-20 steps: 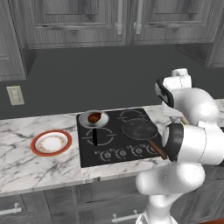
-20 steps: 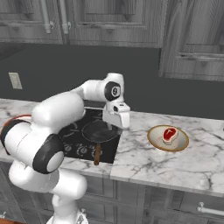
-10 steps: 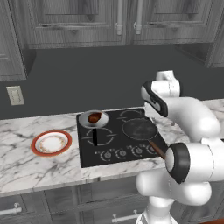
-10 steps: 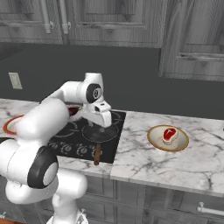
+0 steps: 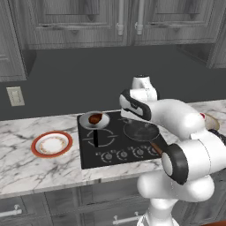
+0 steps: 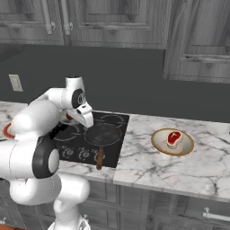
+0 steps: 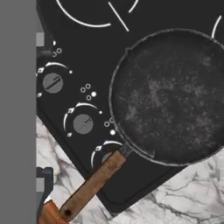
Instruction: Place one of the steaks on the plate and the other in the bowl. Then place the bowl in the fridge.
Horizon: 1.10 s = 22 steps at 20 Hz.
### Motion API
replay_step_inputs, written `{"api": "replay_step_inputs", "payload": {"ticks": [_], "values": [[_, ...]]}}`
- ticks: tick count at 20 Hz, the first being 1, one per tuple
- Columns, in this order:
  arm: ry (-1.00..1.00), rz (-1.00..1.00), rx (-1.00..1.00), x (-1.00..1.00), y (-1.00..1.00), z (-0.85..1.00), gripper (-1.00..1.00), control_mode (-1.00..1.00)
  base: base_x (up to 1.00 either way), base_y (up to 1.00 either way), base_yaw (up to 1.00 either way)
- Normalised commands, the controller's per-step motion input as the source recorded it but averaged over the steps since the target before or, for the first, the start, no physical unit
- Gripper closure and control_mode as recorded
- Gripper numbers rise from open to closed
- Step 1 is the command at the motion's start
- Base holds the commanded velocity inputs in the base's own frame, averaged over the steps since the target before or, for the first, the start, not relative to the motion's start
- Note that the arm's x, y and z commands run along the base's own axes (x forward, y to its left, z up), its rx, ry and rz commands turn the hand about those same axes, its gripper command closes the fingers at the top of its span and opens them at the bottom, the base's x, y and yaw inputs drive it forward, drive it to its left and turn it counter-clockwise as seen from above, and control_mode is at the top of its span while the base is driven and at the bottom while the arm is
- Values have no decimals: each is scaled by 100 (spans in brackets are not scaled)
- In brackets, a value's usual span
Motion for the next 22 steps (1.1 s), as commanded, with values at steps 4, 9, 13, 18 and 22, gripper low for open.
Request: {"api": "replay_step_inputs", "payload": {"ticks": [4,9,13,18,22], "values": [[-6,0,0,74,83,4,-100,-100,0,0,0],[-10,0,0,69,66,0,-100,-100,0,0,0],[-2,0,0,73,42,0,-100,-100,0,0,0],[-1,1,0,82,34,0,-100,-100,0,0,0],[-6,0,0,65,27,-7,-100,-100,0,0,0]]}}
